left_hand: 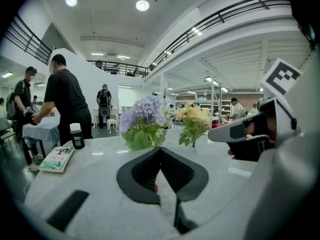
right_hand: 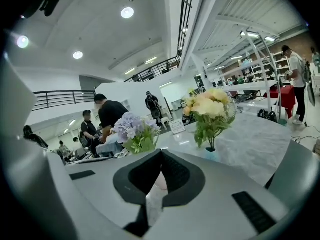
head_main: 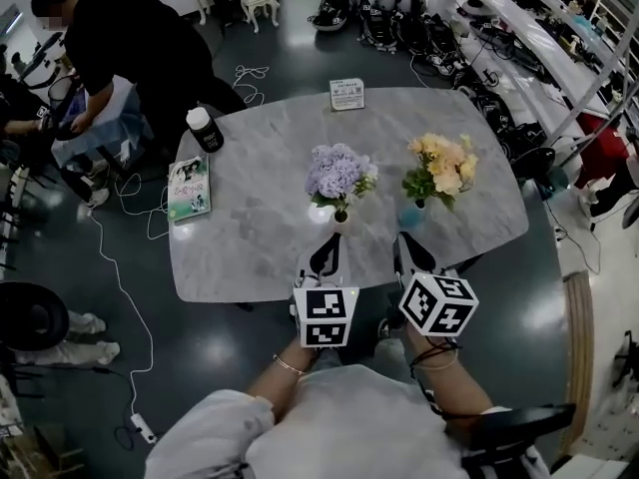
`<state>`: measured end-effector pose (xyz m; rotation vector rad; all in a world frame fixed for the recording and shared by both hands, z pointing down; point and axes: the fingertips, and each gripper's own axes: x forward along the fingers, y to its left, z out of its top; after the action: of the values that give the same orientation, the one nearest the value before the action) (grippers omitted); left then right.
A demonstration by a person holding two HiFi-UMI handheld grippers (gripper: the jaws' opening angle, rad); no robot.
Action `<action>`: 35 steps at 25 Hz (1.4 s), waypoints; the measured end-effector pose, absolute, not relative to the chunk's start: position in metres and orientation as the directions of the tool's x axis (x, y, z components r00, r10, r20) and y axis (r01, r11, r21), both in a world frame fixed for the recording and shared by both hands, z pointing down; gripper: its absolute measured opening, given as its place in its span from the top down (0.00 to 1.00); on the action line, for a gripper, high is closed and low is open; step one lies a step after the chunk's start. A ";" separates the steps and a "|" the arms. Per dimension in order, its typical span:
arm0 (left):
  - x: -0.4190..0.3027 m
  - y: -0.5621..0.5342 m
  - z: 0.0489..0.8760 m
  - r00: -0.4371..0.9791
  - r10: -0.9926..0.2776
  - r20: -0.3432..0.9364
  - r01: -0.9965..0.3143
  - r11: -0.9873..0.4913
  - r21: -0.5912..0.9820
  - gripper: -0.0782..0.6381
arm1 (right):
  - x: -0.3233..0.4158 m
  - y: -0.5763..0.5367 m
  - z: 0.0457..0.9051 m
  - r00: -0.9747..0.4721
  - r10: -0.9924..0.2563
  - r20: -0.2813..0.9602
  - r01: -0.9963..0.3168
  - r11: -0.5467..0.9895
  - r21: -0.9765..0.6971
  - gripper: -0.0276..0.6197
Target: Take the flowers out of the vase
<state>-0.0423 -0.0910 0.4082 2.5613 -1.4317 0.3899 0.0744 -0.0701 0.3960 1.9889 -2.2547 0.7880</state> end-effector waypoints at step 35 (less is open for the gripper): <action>-0.059 -0.094 0.401 0.167 -0.922 0.350 -0.986 -0.159 0.050 0.89 | 0.063 -0.123 0.407 -0.520 -0.765 0.380 -0.833 0.357 -0.422 0.95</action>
<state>-0.0593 -0.0939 0.4007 2.1796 -1.8385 0.3460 0.0626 -0.1230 0.4065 1.4739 -2.4892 0.8836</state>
